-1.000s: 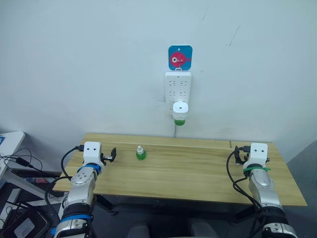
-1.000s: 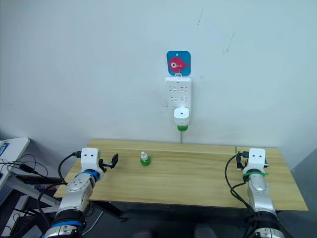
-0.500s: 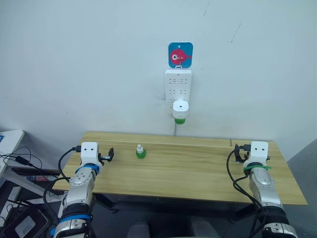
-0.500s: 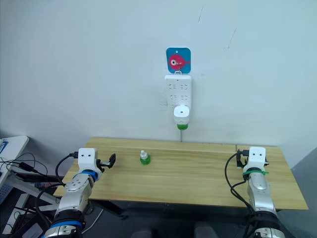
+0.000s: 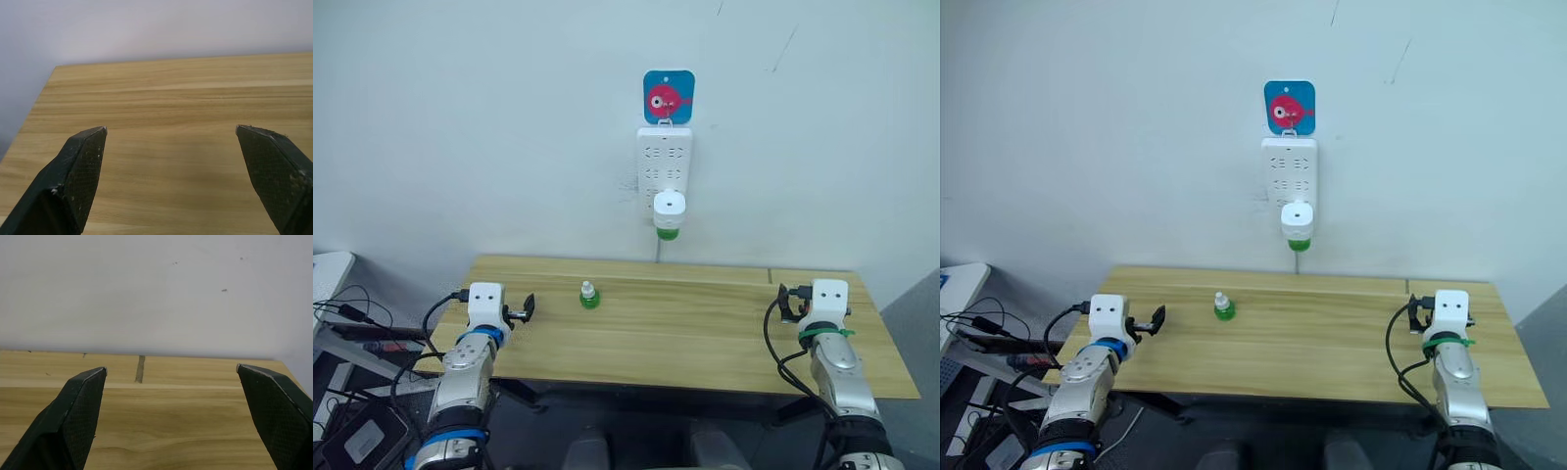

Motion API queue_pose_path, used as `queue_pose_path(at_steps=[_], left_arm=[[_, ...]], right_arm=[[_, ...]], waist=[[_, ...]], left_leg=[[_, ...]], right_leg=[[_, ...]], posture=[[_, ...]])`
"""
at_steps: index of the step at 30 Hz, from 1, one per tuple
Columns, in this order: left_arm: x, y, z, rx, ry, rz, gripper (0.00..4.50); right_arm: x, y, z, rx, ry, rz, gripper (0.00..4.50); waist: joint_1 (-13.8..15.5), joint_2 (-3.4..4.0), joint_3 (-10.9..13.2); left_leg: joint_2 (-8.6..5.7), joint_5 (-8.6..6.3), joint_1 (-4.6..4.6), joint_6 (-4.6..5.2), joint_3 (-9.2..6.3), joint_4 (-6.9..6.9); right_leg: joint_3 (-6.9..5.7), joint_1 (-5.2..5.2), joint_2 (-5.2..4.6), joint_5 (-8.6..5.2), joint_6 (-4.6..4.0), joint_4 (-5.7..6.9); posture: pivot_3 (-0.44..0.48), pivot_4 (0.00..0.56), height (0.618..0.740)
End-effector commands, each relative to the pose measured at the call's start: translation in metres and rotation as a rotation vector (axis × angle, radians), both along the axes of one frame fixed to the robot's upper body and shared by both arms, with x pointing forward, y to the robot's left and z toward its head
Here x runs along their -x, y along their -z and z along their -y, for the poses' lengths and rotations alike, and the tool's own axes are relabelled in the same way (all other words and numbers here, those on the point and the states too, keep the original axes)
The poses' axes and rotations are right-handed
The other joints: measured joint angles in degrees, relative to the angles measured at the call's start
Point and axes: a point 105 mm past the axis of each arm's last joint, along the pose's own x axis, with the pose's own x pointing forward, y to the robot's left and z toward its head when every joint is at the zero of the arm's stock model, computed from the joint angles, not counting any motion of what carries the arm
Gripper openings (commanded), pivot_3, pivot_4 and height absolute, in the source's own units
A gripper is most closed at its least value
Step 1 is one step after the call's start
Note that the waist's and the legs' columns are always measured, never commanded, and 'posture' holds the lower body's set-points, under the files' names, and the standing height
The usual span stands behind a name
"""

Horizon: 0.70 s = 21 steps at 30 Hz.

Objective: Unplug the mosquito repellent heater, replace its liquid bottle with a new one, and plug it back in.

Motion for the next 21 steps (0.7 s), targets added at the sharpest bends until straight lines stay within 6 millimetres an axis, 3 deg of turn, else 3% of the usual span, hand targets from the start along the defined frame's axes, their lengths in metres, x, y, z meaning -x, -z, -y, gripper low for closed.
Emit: queue_pose_path(at_steps=[1, 6, 9, 14, 21], left_arm=[[-0.001, -0.028, -0.006, -0.009, 0.027, 0.077, 4.50], [0.006, -0.062, -0.007, 0.001, 0.119, 0.141, 4.50], [0.009, -0.107, 0.006, 0.050, 0.290, 0.216, 4.50], [-0.001, -0.169, 0.060, 0.089, 0.645, 0.254, 4.50], [-0.030, -0.208, 0.120, 0.070, 0.945, 0.256, 4.50]], right_arm=[[-0.005, -0.027, -0.015, -0.017, -0.076, 0.069, 4.44], [0.000, -0.057, -0.052, -0.057, -0.259, 0.099, 4.44], [0.013, -0.091, -0.091, -0.096, -0.460, 0.138, 4.44], [0.029, -0.136, -0.140, -0.190, -0.691, 0.195, 4.44], [0.033, -0.176, -0.171, -0.219, -0.762, 0.264, 4.44]], waist=[[-0.01, 0.04, 0.56], [-0.13, -0.07, 1.53], [-0.13, -0.16, 2.46], [-0.05, -0.43, 3.65], [-0.95, -0.83, 4.81]], left_leg=[[0.01, 0.00, 0.00, 0.00, 0.00, 0.00], [0.07, 0.00, -0.01, 0.00, -0.02, -0.03], [0.09, 0.00, -0.04, -0.01, -0.05, -0.02], [0.09, 0.01, -0.20, -0.02, -0.23, 0.07], [-0.02, 0.01, -0.43, -0.03, -0.14, 0.13]], right_leg=[[0.01, 0.00, 0.00, 0.00, 0.00, 0.00], [-0.01, -0.03, -0.01, 0.00, -0.01, 0.01], [-0.01, -0.05, -0.02, -0.06, -0.11, 0.03], [-0.02, -0.10, -0.05, -0.22, -0.39, 0.01], [-0.05, -0.25, -0.02, 0.01, 0.02, -0.08]], posture=[[-0.035, 0.168, 0.740], [-0.031, 0.177, 0.740], [-0.046, 0.190, 0.740], [-0.076, 0.206, 0.740], [-0.134, 0.229, 0.740]])
